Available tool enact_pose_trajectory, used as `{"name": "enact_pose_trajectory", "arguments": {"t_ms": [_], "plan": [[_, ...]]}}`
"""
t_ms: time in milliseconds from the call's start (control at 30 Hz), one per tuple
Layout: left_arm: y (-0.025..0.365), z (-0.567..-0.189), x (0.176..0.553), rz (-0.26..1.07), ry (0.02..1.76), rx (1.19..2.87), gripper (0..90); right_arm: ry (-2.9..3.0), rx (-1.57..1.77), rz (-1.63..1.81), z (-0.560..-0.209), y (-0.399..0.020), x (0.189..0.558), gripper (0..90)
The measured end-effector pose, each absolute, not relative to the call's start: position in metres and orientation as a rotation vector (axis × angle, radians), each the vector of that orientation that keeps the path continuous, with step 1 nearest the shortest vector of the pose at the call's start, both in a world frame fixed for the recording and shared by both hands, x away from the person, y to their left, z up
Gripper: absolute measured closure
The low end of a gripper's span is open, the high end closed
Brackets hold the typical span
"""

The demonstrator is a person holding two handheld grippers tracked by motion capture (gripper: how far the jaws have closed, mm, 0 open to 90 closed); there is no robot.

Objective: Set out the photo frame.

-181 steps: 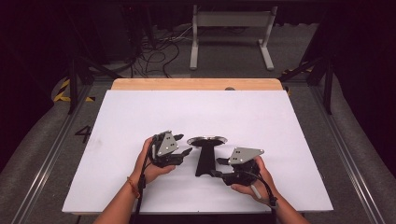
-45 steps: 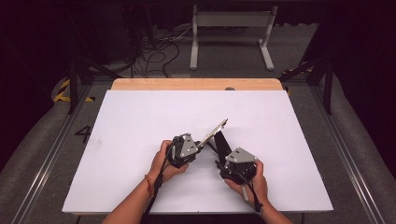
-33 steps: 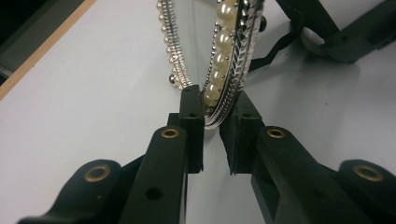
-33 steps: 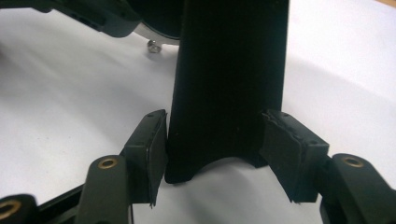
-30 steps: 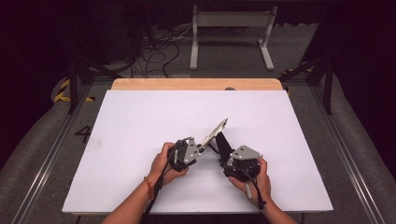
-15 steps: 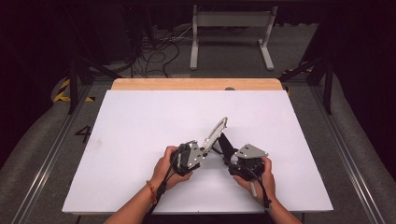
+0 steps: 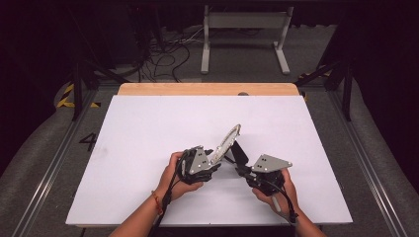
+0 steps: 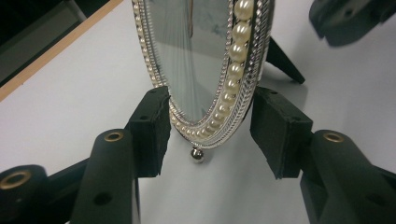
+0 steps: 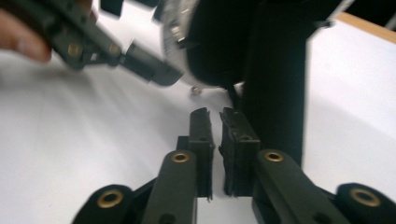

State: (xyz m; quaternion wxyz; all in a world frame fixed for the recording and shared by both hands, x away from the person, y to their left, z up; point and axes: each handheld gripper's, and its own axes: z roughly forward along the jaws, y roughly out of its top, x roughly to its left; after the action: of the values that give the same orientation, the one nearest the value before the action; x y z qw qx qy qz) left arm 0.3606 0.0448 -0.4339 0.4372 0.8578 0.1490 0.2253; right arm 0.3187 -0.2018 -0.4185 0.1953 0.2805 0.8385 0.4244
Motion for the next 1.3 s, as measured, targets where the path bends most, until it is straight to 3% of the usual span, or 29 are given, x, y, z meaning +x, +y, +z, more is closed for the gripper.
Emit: {"name": "enact_pose_trajectory", "arguments": {"t_ms": [233,300,567,1300], "plan": [[0.039,-0.432,0.356,0.596,0.374,2.125,38.3,2.406,0.773,1.151,-0.429,-0.196,0.321,84.2],[0.038,-0.435,0.357,0.594,0.386,2.134,40.5,2.412,0.779,1.147,-0.431,-0.194,0.321,84.0],[0.032,-0.441,0.357,0.603,0.391,2.152,74.2,2.412,0.804,1.101,-0.443,-0.189,0.324,84.3],[0.026,-0.438,0.35,0.676,0.389,2.194,77.3,2.36,0.886,1.102,-0.45,-0.196,0.332,86.4]]}}
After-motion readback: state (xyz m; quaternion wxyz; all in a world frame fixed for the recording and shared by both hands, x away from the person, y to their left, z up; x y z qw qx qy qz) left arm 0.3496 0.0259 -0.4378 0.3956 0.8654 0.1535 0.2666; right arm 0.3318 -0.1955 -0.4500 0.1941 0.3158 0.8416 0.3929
